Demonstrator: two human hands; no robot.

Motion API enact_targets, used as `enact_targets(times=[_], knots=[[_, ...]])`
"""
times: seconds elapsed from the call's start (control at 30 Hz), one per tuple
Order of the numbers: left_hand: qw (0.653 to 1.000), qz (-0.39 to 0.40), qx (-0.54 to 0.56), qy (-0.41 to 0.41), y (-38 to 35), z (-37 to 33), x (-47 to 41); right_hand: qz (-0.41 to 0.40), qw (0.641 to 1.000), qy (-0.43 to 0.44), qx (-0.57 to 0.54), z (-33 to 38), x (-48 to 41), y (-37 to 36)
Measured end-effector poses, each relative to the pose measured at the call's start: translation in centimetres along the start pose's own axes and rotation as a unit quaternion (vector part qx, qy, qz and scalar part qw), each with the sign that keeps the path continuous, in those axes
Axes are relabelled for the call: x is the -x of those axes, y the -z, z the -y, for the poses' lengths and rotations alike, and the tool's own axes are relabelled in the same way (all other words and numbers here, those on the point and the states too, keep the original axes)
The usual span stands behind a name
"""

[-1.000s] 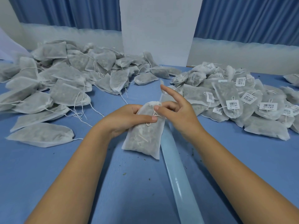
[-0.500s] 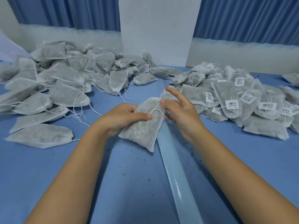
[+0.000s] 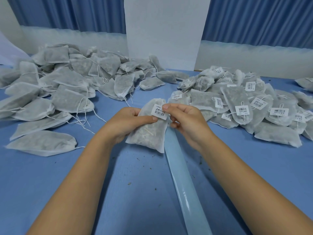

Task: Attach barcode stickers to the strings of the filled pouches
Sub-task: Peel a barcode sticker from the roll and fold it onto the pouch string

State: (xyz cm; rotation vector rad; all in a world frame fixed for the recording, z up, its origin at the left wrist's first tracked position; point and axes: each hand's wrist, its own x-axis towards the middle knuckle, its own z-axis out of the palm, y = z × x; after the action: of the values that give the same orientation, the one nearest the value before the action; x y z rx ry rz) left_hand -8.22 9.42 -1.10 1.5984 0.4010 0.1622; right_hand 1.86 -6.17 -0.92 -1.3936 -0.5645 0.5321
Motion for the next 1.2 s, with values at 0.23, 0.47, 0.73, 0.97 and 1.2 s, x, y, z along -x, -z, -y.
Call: enact_targets(times=[0.23, 0.47, 0.73, 0.97, 1.2], knots=[[0.998, 0.04, -0.026, -0.043, -0.4, -0.2, 0.2, -0.045, 0.999, 0.001, 0.028, -0.1, 0.0, 0.2], [0.995, 0.064, -0.006, -0.079, -0.8, -0.2, 0.4, -0.066, 0.992, 0.073, 0.084, -0.6, 0.2, -0.1], [0.996, -0.055, -0.004, -0.073, -1.9, -0.1, -0.2, -0.073, 0.984, 0.123, 0.104, -0.7, 0.4, -0.4], [0.996, -0.016, 0.052, -0.075, -1.8, -0.3, 0.2, -0.031, 0.999, -0.041, -0.015, -0.1, 0.1, -0.1], [0.984, 0.029, 0.157, -0.081, -2.0, -0.2, 0.0, 0.026, 0.992, -0.059, -0.106, -0.1, -0.1, 0.2]])
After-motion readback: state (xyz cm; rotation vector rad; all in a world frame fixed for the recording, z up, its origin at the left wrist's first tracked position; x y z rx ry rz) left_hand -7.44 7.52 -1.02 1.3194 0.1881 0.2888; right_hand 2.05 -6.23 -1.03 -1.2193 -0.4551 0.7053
